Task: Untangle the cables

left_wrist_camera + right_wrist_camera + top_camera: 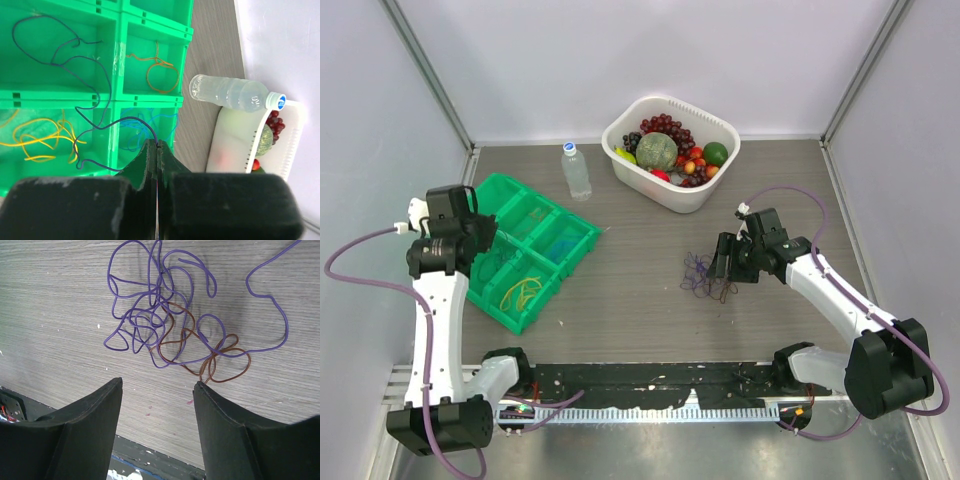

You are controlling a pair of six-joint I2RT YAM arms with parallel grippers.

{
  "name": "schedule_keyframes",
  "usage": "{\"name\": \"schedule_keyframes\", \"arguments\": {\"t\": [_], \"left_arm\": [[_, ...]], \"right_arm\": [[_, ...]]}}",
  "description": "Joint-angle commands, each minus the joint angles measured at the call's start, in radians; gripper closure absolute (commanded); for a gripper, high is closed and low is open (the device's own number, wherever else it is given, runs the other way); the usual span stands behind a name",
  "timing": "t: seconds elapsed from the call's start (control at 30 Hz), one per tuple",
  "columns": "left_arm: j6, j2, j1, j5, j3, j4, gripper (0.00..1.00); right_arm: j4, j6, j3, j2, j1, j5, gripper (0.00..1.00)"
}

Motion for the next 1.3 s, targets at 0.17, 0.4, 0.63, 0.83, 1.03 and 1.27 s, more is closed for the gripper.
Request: {"name": "schedule_keyframes", "arguments": {"t": [0.17, 0.4, 0.63, 0.83, 1.03, 1.27], "left_arm": [[-0.066, -0.022, 0.002, -0.178, 0.003, 0.032, 1.0], [-0.04, 0.105, 0.102, -0.212, 0.04, 0.08, 1.0], [0.025, 0.222, 0.18, -0.194, 0.091, 0.207, 1.0], [0.224, 0.29, 0.194, -0.154, 0.109, 0.327, 1.0], [0.382, 0.279, 0.194, -0.032, 0.005, 0.463, 1.0], [0.409, 0.196, 0.143, -0.002, -0.185, 0.504, 1.0]], "right_arm": [[0.035, -0.013, 0.002, -0.024, 0.001, -0.013, 0.36], [0.032, -0.014, 0.002, -0.035, 0.0, -0.011, 0.36], [0.032, -0.016, 0.003, -0.035, 0.0, -0.007, 0.36], [0.03, -0.014, 0.004, -0.027, 0.001, -0.008, 0.36], [0.032, -0.016, 0.007, -0.01, 0.0, -0.008, 0.36], [0.03, -0.016, 0.005, -0.005, 0.0, -0.008, 0.36]]}}
